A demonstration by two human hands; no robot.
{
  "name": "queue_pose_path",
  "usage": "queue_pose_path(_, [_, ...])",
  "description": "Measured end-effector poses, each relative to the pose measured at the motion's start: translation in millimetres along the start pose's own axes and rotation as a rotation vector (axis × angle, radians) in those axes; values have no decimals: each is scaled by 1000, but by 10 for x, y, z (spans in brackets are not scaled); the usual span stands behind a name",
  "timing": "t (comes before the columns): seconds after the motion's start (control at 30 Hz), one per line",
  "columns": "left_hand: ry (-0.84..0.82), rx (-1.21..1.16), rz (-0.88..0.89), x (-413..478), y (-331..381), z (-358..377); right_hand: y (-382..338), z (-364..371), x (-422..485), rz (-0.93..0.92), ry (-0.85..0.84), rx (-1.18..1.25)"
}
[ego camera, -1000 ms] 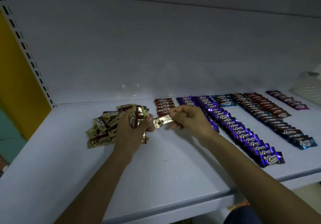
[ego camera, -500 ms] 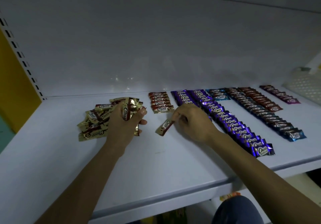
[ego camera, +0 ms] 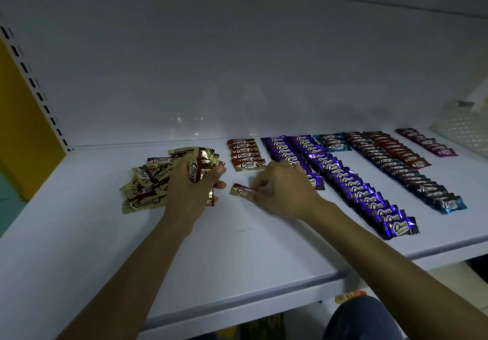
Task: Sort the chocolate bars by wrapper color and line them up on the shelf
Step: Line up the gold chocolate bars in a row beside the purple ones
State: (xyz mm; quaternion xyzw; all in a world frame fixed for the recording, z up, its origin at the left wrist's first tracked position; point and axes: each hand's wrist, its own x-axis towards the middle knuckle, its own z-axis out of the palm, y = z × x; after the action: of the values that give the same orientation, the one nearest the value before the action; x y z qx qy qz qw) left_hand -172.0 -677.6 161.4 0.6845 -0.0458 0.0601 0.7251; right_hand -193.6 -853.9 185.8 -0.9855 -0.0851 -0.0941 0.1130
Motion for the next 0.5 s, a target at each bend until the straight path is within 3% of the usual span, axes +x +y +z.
queue_pose_path(0.43, [-9, -31, 19, 5, 18, 7, 89, 108, 434, 56, 91, -201])
queue_pose_path(0.5, [-6, -44, 18, 4, 23, 14, 25, 126, 385, 42, 154, -26])
